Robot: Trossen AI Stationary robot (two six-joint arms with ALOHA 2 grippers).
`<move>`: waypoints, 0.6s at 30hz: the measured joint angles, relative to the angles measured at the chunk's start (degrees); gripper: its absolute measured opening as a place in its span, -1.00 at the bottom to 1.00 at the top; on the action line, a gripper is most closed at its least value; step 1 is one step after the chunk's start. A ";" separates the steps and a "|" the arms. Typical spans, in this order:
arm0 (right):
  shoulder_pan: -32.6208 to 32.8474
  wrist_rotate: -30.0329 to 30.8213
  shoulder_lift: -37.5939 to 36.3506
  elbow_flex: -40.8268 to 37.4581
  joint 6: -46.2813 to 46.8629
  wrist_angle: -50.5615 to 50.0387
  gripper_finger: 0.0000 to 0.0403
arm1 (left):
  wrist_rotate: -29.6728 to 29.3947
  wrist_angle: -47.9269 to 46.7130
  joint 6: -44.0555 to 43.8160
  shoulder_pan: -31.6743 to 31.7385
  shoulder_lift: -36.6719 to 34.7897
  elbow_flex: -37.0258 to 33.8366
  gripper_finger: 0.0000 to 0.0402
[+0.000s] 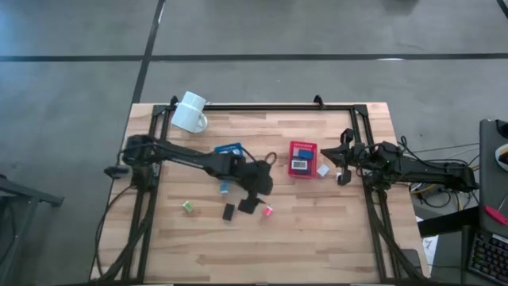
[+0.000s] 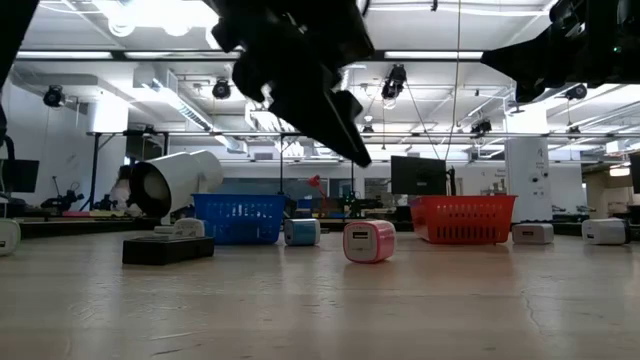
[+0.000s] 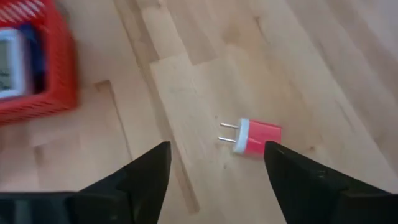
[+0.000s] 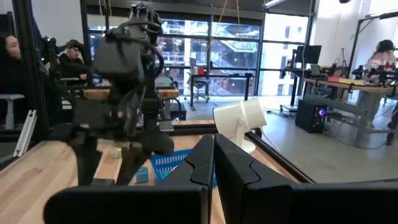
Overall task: Pick & Place Office items
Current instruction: Put the pink charger adapter into the blue bin
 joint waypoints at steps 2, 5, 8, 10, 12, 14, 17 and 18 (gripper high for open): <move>0.00 -0.02 0.07 0.00 0.01 -0.03 -0.96 | 0.93 -2.44 0.60 -0.86 2.37 2.20 0.35; 0.00 -0.02 0.24 0.00 -0.01 -0.10 -0.96 | 3.94 -3.69 0.11 -2.02 4.92 4.55 0.37; 0.00 -0.01 0.33 0.00 -0.01 -0.26 -0.96 | 5.60 -3.74 -0.18 -2.98 6.81 5.18 0.38; 0.00 -0.01 0.33 0.00 0.04 -0.24 -0.96 | 4.84 -3.34 0.22 -3.59 7.96 5.18 0.38; 0.00 -0.01 0.32 0.00 0.28 -0.17 -0.96 | 2.33 -2.96 0.72 -4.16 8.47 5.15 0.38; 0.00 0.00 0.52 0.00 0.33 0.01 -0.96 | -1.03 -2.78 1.13 -4.54 8.68 5.09 0.38; 0.00 0.00 0.70 0.00 0.74 0.01 -0.96 | -2.54 -2.83 1.31 -4.37 8.94 4.69 0.37; 0.00 0.00 0.72 0.00 0.74 0.03 -0.96 | -2.77 -2.83 1.42 -4.33 8.94 4.58 0.37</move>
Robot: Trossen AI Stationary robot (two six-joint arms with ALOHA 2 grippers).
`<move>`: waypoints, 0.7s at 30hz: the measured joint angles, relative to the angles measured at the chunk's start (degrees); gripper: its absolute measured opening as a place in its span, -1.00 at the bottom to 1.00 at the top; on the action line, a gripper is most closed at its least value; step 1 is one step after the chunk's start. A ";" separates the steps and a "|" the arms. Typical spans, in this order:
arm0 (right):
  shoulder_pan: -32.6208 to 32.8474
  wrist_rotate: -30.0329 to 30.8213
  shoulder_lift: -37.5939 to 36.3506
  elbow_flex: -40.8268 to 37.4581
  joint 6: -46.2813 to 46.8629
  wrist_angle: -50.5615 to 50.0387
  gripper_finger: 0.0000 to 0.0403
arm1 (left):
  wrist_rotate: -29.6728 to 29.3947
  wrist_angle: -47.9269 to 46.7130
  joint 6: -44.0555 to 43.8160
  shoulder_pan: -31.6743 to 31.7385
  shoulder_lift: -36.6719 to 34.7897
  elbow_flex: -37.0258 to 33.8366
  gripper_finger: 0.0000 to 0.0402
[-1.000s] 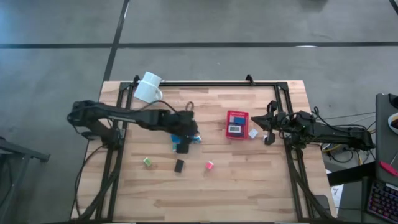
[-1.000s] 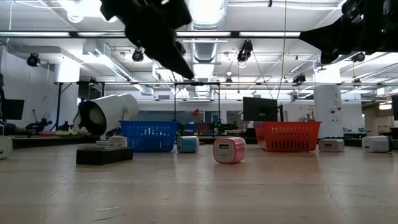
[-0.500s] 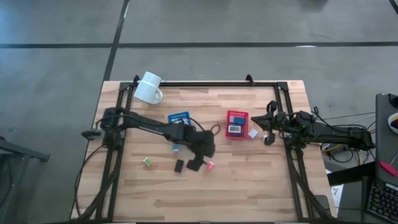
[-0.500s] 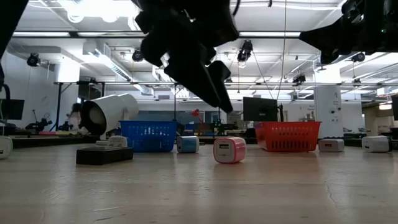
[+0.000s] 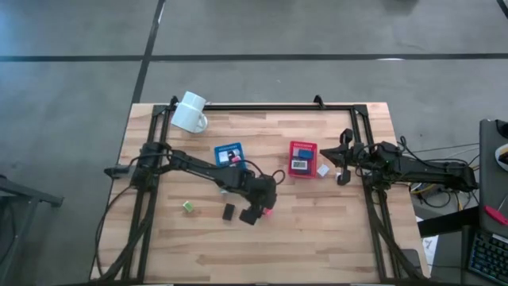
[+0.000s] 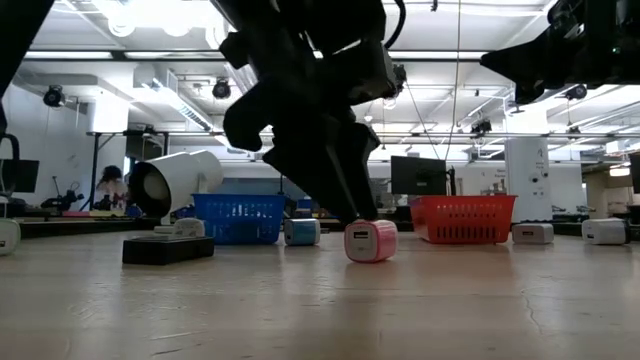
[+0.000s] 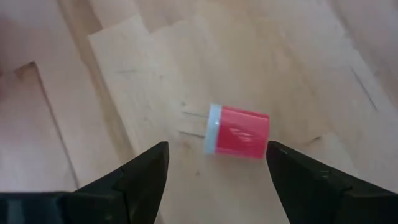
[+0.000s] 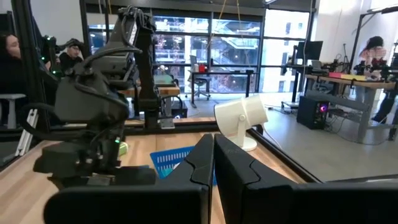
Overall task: Pick & Place Office items
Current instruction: Put the pink charger adapter into the blue bin
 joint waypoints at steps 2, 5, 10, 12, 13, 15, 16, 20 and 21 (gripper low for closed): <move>0.00 0.02 0.00 -0.01 -0.07 -0.02 -0.96 | -0.11 0.06 0.25 -0.01 -0.02 -0.05 0.37; 0.00 0.07 -0.02 0.00 -0.22 0.00 -0.96 | 0.36 0.03 1.00 -0.16 -0.02 -0.17 0.37; 0.00 0.09 0.09 0.00 0.60 -0.01 -0.96 | 1.18 1.07 3.39 -0.45 0.03 -0.17 0.37; 0.00 0.09 0.21 0.00 1.49 0.00 -0.96 | 1.18 2.27 4.01 -0.69 0.35 -0.17 0.37; 0.02 0.09 0.32 0.00 1.98 0.00 -0.96 | 1.18 2.45 4.64 -0.78 0.63 -0.17 0.37; 0.00 0.10 0.81 -0.01 2.42 0.00 -0.96 | 1.19 3.13 6.22 -0.77 1.29 -0.17 0.37; 0.02 0.09 1.12 -0.03 2.47 0.00 -0.96 | 1.15 3.18 6.94 -0.70 1.65 -0.17 0.37; 0.01 0.09 2.62 -0.11 2.42 0.02 -0.96 | 0.96 3.92 7.84 -0.58 2.68 -0.08 0.37; 0.00 0.09 3.01 -0.11 2.34 0.11 -0.96 | 0.98 4.33 8.31 -0.62 2.86 -0.08 0.37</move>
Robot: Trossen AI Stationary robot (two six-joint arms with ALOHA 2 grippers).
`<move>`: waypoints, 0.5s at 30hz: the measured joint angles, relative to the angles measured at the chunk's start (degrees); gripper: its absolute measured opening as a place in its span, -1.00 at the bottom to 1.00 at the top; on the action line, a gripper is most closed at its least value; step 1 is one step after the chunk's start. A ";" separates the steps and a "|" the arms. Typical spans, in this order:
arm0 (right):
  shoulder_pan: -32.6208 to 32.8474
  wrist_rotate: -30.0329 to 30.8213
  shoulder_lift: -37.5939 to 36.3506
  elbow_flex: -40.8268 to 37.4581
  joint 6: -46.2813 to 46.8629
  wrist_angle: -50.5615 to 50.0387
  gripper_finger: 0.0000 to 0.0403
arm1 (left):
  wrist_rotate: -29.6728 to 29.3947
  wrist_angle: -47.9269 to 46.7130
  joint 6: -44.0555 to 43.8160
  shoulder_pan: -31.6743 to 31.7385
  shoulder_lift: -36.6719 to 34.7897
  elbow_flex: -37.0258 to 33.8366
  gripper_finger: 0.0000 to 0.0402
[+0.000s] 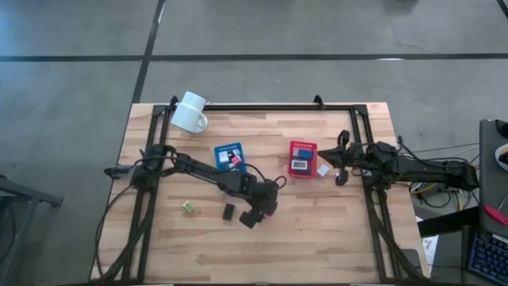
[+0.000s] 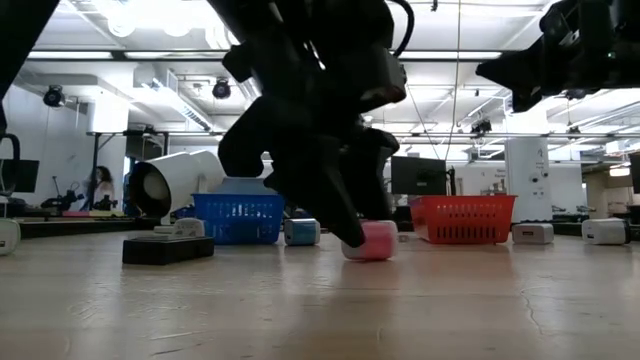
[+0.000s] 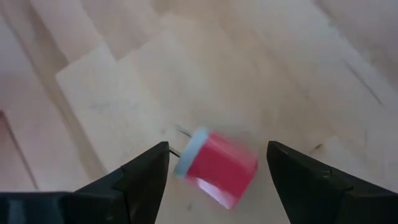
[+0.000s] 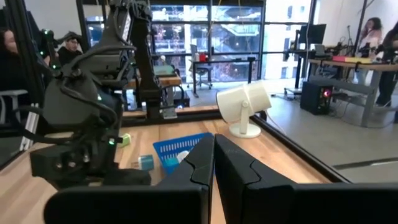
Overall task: Pick & Place Office items
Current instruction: Put the pink charger adapter into the blue bin
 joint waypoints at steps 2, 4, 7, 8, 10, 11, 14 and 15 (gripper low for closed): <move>0.00 0.00 0.52 0.00 -0.08 -0.04 -0.96 | 0.02 0.36 1.17 -0.07 0.06 0.00 0.37; 0.01 0.00 0.87 0.00 -0.14 0.00 -0.96 | 0.00 0.78 2.32 0.04 0.06 -0.07 0.37; 0.01 0.00 1.10 0.00 -0.72 0.10 -0.96 | -0.09 0.89 3.56 0.18 0.13 -0.09 0.37; 0.00 0.02 1.10 0.00 -0.99 0.17 -0.96 | -0.07 0.87 3.60 0.23 0.13 -0.09 0.37; 0.00 0.02 1.08 0.00 -1.16 0.35 -0.96 | -0.04 0.44 3.45 0.28 0.13 -0.09 0.37; 0.00 0.02 1.08 0.00 -1.16 0.37 -0.96 | -0.04 0.12 3.02 0.32 0.13 -0.09 0.37; 0.02 0.02 1.10 0.00 -1.14 0.40 -0.96 | -1.72 -0.87 -1.16 0.47 0.15 -0.11 0.37; 0.00 0.02 1.08 0.00 -1.16 0.40 -0.96 | -2.14 -1.27 -3.04 0.50 0.15 -0.11 0.37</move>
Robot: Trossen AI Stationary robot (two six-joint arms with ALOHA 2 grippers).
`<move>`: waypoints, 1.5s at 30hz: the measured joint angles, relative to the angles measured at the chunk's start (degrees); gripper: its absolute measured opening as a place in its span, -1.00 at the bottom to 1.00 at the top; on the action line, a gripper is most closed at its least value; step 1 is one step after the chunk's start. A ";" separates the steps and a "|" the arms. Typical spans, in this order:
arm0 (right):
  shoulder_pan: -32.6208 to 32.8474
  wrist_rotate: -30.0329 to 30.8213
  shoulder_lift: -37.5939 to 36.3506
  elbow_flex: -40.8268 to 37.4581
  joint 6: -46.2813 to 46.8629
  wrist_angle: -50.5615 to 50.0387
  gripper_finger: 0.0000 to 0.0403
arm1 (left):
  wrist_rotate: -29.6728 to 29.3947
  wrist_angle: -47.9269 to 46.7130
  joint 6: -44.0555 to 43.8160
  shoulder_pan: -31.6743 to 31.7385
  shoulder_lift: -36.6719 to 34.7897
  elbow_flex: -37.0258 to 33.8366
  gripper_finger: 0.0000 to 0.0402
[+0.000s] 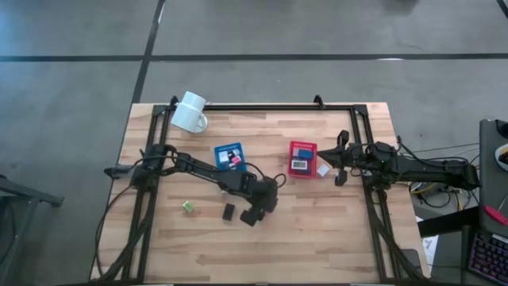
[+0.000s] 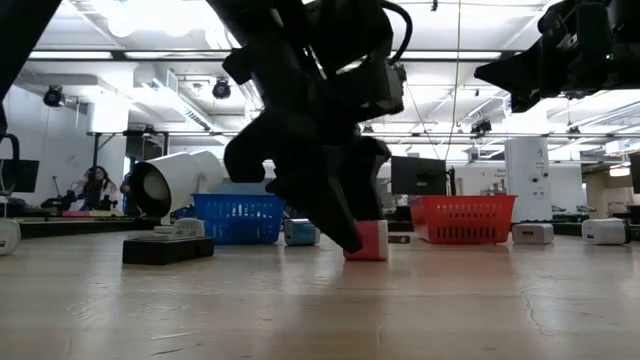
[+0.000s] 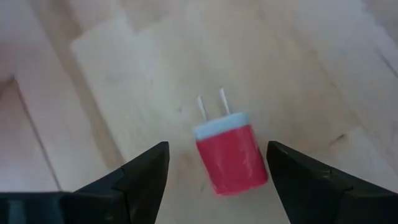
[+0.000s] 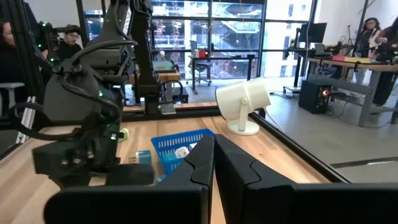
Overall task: Pick & Place Office items
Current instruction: Put the pink charger adapter into the blue bin
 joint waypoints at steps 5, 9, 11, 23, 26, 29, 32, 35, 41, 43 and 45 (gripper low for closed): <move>0.00 0.01 -0.01 0.00 0.31 0.02 -0.96 | -0.46 -2.80 -6.41 -0.01 0.00 0.18 0.37; 0.00 0.01 -0.01 0.00 0.40 0.04 -0.96 | -0.48 -3.22 -6.46 0.00 0.00 0.48 0.37; 0.00 0.01 -0.01 0.00 0.48 0.04 -0.96 | -0.38 -3.18 -5.57 0.00 0.00 0.48 0.37; 0.01 0.01 -0.01 0.00 0.47 0.04 -0.96 | 5.34 -3.32 -13.46 0.72 0.08 2.95 0.37; 0.00 0.01 -0.01 0.00 0.46 0.07 -0.96 | 5.40 -3.46 -16.20 0.85 0.49 2.93 0.37; 0.00 0.01 -0.01 0.00 0.46 0.11 -0.96 | 5.38 -3.49 -17.26 0.85 1.00 2.93 0.37; 0.00 0.01 -0.01 0.00 0.48 0.31 -0.96 | 4.97 -3.46 -17.79 0.82 1.32 2.93 0.37; 0.00 0.01 -0.01 0.00 0.74 0.37 -0.96 | 4.04 -3.44 -17.79 0.85 1.49 2.93 0.34; 0.01 0.00 -0.03 0.00 0.81 0.56 -0.96 | 3.30 -3.03 -16.44 0.92 1.49 2.95 0.05; 0.00 -0.01 -0.03 0.00 0.89 0.59 -0.96 | 3.30 -3.01 -15.19 0.92 1.49 2.95 -0.17; 0.00 -0.01 -0.03 0.00 0.89 0.61 -0.96 | 3.42 -2.98 -13.68 0.92 1.38 2.99 -0.39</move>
